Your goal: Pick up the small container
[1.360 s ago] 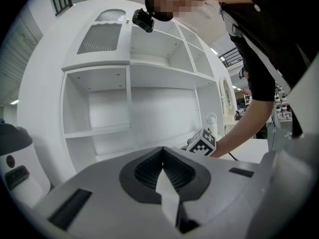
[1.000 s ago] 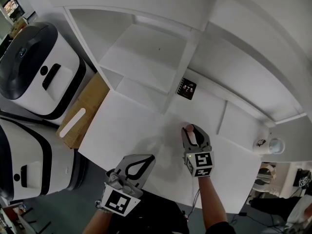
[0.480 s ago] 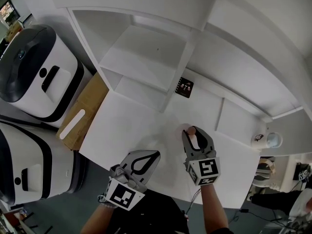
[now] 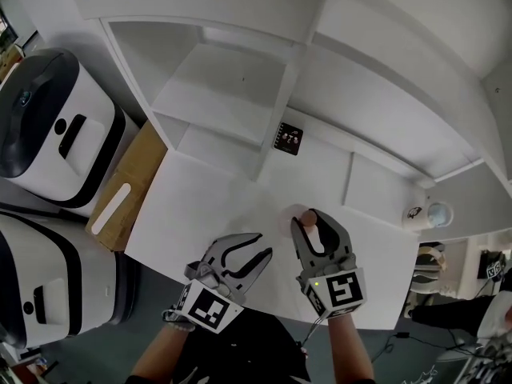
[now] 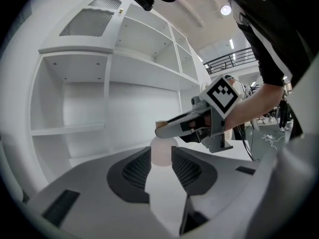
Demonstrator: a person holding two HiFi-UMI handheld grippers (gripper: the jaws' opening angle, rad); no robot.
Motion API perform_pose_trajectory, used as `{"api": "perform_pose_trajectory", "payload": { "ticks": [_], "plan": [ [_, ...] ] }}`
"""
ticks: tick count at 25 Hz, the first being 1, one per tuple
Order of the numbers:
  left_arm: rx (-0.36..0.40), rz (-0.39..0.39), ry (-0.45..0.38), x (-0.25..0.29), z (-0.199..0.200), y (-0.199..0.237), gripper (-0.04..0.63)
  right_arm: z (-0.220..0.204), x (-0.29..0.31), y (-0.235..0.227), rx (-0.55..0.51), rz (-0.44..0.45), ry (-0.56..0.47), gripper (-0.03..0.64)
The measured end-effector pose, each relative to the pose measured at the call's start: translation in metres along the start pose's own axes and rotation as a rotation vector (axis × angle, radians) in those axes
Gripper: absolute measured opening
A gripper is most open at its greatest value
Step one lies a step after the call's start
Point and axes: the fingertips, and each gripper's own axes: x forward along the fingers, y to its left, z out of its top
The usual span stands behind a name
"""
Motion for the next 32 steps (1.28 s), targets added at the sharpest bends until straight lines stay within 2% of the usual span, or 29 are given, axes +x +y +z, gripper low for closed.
{"api": "perform_pose_trajectory", "payload": {
  "ticks": [4,7,11,16,20,26,32],
  "plan": [
    [0.035,-0.045,0.016,0.004,0.001,-0.01,0.158,0.016,-0.013,0.01,0.039,0.012,-0.006,0.144],
    [0.031,-0.073,0.019,0.006,0.002,-0.015,0.237,0.03,-0.02,0.018,0.025,0.023,-0.029,0.144],
    [0.071,-0.098,0.029,0.008,0.005,-0.021,0.299,0.044,-0.03,0.028,0.014,0.037,-0.047,0.144],
    [0.097,-0.114,0.008,0.004,0.019,-0.026,0.313,0.062,-0.044,0.046,0.002,0.072,-0.074,0.144],
    [0.135,-0.105,-0.05,-0.004,0.04,-0.029,0.313,0.075,-0.055,0.058,0.006,0.098,-0.093,0.144],
    [0.192,-0.095,-0.078,-0.017,0.06,-0.029,0.313,0.095,-0.064,0.072,-0.013,0.117,-0.133,0.144],
    [0.202,-0.097,-0.094,-0.028,0.075,-0.028,0.313,0.111,-0.072,0.079,-0.022,0.117,-0.162,0.144]
  ]
}}
